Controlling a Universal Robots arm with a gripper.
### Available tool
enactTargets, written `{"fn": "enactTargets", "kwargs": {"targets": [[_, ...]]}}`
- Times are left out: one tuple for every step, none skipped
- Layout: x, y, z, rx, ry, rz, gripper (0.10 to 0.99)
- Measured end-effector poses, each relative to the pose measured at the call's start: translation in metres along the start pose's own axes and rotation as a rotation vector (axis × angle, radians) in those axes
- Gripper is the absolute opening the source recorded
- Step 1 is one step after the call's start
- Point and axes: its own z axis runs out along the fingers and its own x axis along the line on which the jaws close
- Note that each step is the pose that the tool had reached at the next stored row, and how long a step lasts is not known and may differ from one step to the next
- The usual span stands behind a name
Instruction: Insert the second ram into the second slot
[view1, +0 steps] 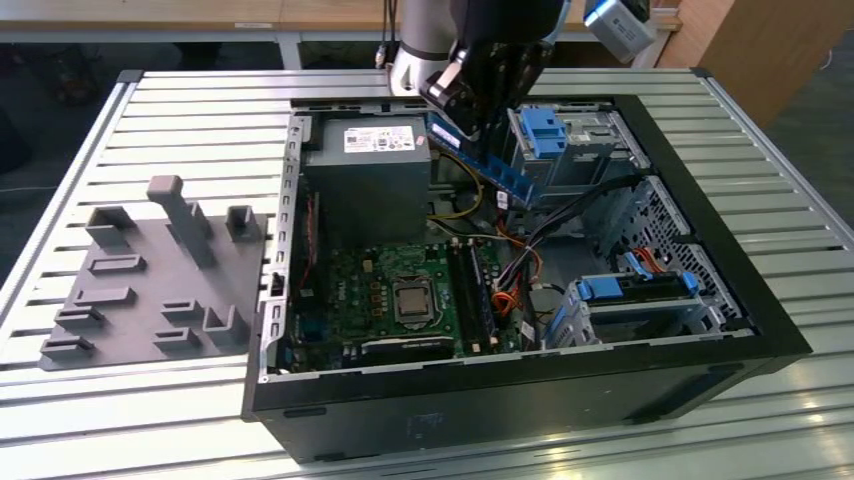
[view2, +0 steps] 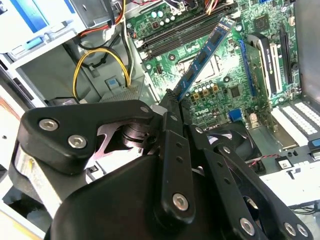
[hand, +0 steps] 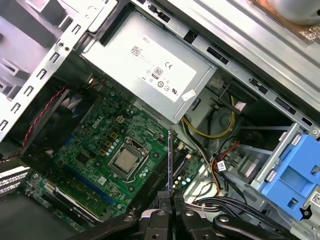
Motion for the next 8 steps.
{"fn": "enactTargets", "kwargs": {"targets": [[0.0000,0.0000,0.0000,0.000,-0.0001,0.005,0.133],[0.0000,0.0000,0.0000,0.000,-0.0004,0.010,0.133],[0.0000,0.0000,0.0000,0.000,-0.0006,0.015,0.133],[0.0000,0.0000,0.0000,0.000,-0.0007,0.020,0.133],[0.0000,0.0000,0.0000,0.000,-0.0009,0.025,0.133],[0.0000,0.0000,0.0000,0.001,-0.0011,0.031,0.133],[0.0000,0.0000,0.0000,0.001,-0.0013,0.036,0.133],[0.0000,0.0000,0.0000,0.001,-0.0015,0.040,0.133]]}}
